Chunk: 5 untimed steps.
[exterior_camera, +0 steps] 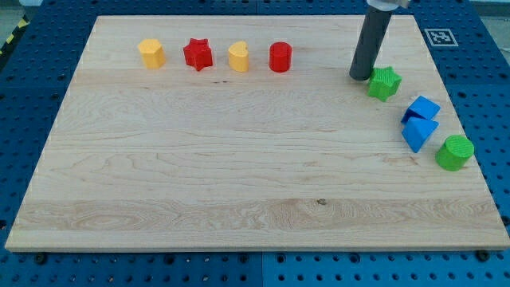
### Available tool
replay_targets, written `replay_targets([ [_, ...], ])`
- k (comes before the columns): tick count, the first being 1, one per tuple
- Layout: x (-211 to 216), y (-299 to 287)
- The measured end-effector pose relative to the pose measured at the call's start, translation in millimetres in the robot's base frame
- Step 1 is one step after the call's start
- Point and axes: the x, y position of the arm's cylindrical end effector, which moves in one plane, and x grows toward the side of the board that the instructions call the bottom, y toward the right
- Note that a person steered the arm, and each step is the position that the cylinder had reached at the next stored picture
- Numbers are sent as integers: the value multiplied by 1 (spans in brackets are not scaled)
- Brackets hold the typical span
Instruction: Move the green star to the center right
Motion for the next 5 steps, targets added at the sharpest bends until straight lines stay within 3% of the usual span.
replay_targets([
  [5,28,11],
])
